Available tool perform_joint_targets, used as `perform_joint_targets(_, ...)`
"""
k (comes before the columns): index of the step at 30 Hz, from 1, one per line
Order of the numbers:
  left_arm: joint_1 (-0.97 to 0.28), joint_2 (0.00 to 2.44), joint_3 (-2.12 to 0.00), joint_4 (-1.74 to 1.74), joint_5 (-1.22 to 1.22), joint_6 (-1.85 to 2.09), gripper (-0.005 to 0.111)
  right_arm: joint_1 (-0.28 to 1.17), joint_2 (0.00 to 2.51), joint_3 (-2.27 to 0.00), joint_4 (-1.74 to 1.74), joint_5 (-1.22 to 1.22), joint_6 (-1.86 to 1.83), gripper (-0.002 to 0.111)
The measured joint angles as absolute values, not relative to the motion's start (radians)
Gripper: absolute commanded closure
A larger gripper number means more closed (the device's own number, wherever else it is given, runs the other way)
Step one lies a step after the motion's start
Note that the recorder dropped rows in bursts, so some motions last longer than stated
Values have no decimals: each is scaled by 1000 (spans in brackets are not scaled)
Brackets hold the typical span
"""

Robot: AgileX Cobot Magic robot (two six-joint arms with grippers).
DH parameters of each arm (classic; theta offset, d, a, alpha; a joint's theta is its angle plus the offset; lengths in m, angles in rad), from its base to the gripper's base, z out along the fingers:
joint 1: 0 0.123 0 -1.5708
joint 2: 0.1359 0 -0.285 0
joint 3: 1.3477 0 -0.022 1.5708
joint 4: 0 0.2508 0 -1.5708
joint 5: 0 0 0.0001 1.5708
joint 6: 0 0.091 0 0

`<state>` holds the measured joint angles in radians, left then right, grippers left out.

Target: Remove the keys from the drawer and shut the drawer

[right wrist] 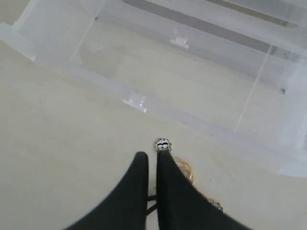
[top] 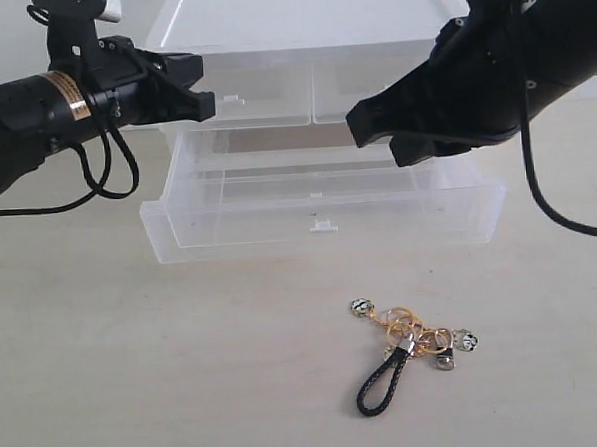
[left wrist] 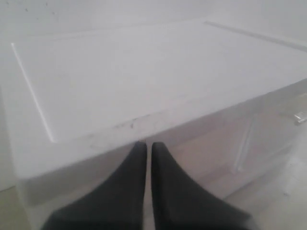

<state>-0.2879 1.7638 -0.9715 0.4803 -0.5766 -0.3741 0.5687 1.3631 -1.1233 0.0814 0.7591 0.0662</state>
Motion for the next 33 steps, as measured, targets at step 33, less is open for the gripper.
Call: perform_joint_targets(33, -565, 1604, -472, 320, -588, -549, 103, 667, 1342, -328, 387, -455, -124, 109)
